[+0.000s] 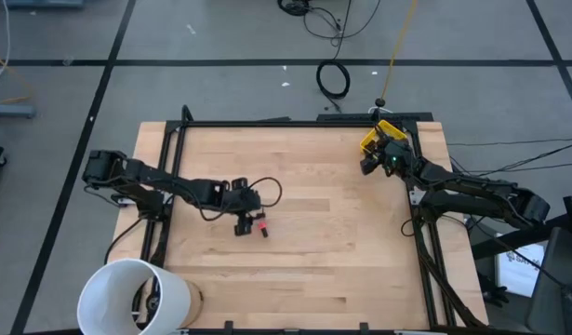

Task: Pick & Place Nail Polish
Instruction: Put the light pink nail polish bottle into the yellow bin

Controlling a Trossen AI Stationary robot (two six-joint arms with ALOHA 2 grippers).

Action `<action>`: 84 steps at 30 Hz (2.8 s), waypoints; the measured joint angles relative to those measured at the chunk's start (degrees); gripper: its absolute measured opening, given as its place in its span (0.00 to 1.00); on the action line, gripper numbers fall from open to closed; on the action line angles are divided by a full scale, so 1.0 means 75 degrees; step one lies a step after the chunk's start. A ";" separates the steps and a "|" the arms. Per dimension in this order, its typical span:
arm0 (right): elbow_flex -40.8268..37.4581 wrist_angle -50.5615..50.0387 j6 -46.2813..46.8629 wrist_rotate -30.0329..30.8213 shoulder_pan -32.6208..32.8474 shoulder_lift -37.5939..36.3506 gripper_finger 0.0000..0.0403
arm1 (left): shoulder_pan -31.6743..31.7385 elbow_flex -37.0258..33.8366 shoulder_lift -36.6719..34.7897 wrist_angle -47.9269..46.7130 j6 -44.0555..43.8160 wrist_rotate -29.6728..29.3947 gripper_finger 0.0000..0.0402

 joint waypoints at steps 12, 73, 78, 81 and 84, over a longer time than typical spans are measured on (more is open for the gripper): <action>0.0000 0.0000 0.0167 -0.0184 0.0000 -0.0006 0.65 | -0.0022 -0.0124 0.0710 0.0004 -0.0154 0.0816 0.70; 0.0003 0.3986 0.1946 -0.4370 0.1878 0.1080 0.63 | 0.0380 0.1834 0.0985 0.1662 0.3723 -0.2423 0.23; 0.0003 0.5269 0.2434 -0.4837 0.2122 0.1868 0.63 | 0.0448 0.2151 0.0982 0.2047 0.4439 -0.2560 0.23; 0.0146 0.5512 0.2598 -0.4978 0.2202 0.2359 0.63 | 0.0450 0.2302 0.0982 0.2146 0.4705 -0.2565 0.23; 0.0430 0.5569 0.2566 -0.4962 0.2331 0.2855 0.63 | 0.0456 0.2427 0.1011 0.2184 0.4855 -0.2565 0.23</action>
